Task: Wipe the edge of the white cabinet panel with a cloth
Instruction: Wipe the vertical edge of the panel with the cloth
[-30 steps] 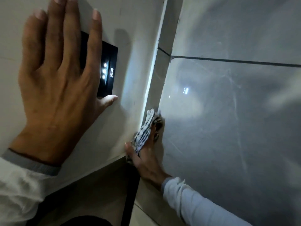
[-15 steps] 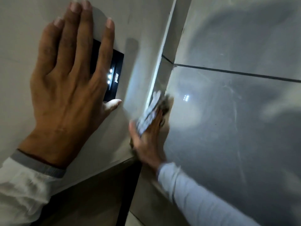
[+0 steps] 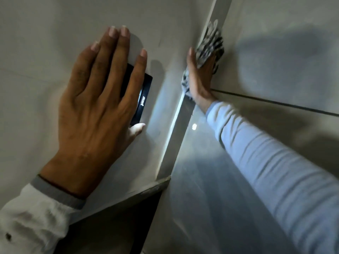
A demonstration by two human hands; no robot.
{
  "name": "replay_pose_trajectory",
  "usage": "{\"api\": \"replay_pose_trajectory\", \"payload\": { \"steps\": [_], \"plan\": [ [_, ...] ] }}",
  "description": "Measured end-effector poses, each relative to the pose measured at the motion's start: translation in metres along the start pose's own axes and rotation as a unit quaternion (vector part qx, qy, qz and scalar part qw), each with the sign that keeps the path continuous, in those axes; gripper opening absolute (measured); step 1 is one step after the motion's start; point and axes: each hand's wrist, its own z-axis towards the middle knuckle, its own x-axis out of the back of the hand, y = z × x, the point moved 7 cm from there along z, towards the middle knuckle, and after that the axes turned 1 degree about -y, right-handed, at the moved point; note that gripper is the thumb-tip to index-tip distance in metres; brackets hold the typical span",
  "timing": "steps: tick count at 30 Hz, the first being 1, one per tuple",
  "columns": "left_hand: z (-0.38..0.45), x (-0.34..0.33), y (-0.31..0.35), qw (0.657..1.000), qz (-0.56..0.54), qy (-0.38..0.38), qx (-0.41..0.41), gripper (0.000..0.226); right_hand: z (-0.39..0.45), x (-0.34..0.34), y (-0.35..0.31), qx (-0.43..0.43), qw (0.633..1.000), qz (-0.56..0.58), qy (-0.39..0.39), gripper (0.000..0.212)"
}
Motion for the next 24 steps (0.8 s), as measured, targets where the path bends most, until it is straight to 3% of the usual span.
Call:
{"api": "replay_pose_trajectory", "payload": {
  "steps": [3, 6, 8, 12, 14, 16, 19, 22, 24],
  "plan": [
    [-0.001, 0.000, 0.002, 1.000, 0.006, 0.004, 0.002, 0.117, -0.065, -0.006, 0.039, 0.022, 0.999, -0.030, -0.008, 0.105],
    [-0.001, 0.001, 0.004, 1.000, -0.005, 0.031, 0.002, 0.097, -0.141, -0.017, 0.073, 0.094, 0.979, -0.128, -0.129, 0.100],
    [-0.002, 0.000, 0.003, 0.999, -0.009, 0.039, 0.010, 0.094, -0.149, -0.016, 0.078, 0.139, 0.968, -0.148, -0.149, 0.097],
    [-0.001, -0.002, 0.002, 1.000, -0.004, 0.026, 0.014, 0.101, -0.079, -0.008, 0.045, 0.042, 0.994, -0.074, -0.069, 0.116],
    [0.000, -0.003, 0.003, 1.000, -0.001, 0.024, 0.010, 0.103, -0.042, 0.001, 0.024, 0.001, 1.000, -0.013, -0.021, 0.110],
    [0.000, -0.003, 0.003, 1.000, 0.001, 0.018, 0.008, 0.107, -0.031, 0.001, 0.017, -0.004, 1.000, 0.010, -0.023, 0.094],
    [-0.002, -0.002, 0.002, 1.000, -0.001, 0.014, 0.008, 0.112, -0.065, -0.002, 0.037, -0.024, 0.999, 0.012, -0.046, 0.075],
    [-0.002, -0.002, 0.004, 1.000, -0.018, 0.014, 0.003, 0.102, -0.150, -0.010, 0.075, -0.050, 0.997, -0.029, -0.056, 0.074],
    [-0.003, -0.002, 0.003, 1.000, -0.026, 0.007, 0.000, 0.100, -0.212, -0.022, 0.088, -0.084, 0.994, 0.017, -0.062, 0.074]
  ]
}}
